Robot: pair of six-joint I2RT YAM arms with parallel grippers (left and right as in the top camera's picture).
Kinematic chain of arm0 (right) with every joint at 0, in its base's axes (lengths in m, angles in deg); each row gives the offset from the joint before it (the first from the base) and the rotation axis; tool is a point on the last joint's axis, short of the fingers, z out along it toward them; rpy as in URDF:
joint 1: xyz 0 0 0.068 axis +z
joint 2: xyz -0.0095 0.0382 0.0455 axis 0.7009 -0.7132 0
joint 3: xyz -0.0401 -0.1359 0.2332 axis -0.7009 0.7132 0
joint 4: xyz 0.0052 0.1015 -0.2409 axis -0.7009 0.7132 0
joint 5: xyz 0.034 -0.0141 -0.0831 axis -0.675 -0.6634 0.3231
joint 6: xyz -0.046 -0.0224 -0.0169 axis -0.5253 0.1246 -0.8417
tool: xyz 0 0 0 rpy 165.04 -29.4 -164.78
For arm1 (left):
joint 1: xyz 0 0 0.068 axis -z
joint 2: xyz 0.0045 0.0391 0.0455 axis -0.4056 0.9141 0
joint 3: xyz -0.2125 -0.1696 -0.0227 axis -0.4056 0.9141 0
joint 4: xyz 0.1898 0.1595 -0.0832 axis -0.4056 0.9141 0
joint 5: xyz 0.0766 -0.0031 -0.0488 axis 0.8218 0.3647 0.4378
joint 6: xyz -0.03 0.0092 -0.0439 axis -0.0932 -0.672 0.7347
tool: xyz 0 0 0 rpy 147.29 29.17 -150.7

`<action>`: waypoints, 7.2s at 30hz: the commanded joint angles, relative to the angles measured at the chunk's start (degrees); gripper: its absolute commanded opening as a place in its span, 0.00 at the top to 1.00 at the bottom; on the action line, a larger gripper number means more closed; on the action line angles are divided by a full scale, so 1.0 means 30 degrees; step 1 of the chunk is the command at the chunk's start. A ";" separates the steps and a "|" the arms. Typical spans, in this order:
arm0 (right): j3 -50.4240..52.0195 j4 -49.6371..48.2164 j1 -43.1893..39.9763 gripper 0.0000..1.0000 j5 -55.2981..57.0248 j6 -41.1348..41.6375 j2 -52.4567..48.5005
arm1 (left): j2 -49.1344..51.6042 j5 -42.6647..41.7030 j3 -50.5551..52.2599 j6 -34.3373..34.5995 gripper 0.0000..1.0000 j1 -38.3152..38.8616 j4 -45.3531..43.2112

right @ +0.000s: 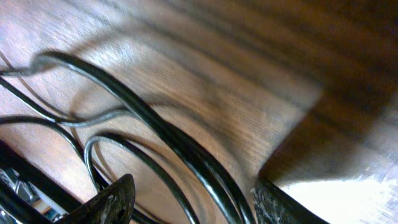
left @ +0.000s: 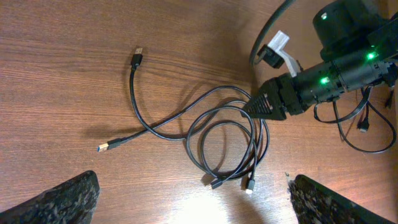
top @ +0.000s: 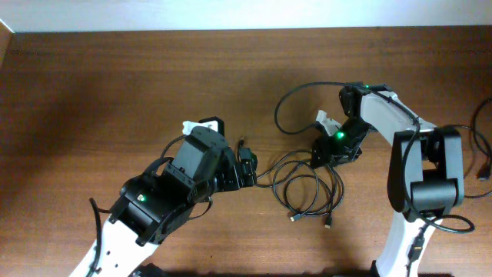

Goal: Untangle cables

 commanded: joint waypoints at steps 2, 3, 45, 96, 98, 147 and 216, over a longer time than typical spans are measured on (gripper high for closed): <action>0.0423 -0.1005 0.0204 0.28 0.0619 0.0015 -0.0561 | -0.0146 -0.0066 -0.0255 -0.0240 0.01 -0.0044 -0.0022; 0.0423 -0.1188 0.0204 0.33 0.0612 0.0022 -0.0561 | -0.0146 -0.0066 -0.0255 -0.0240 0.01 -0.0044 -0.0015; -1.9460 1.0630 0.2936 0.96 2.1813 0.4881 0.2259 | -0.0146 -0.0066 -0.0255 -0.0240 0.01 -0.0044 -0.0015; -1.7245 -0.1231 -0.8357 0.01 1.2954 0.7162 -0.1151 | -0.0146 -0.0066 -0.0255 -0.0240 0.01 -0.0044 -0.0015; -1.8418 0.0328 -0.8211 0.01 1.2167 0.7169 -0.0211 | -0.0146 -0.0066 -0.0255 -0.0240 0.01 -0.0044 -0.0015; 0.8087 -0.5676 0.0240 0.01 0.3738 0.6994 0.8779 | -0.0146 -0.0066 -0.0255 -0.0240 0.01 -0.0044 -0.0022; 1.0433 -1.0112 -2.3146 0.01 0.4000 1.3041 0.6586 | -0.0146 -0.0066 -0.0255 -0.0240 0.01 -0.0044 -0.0022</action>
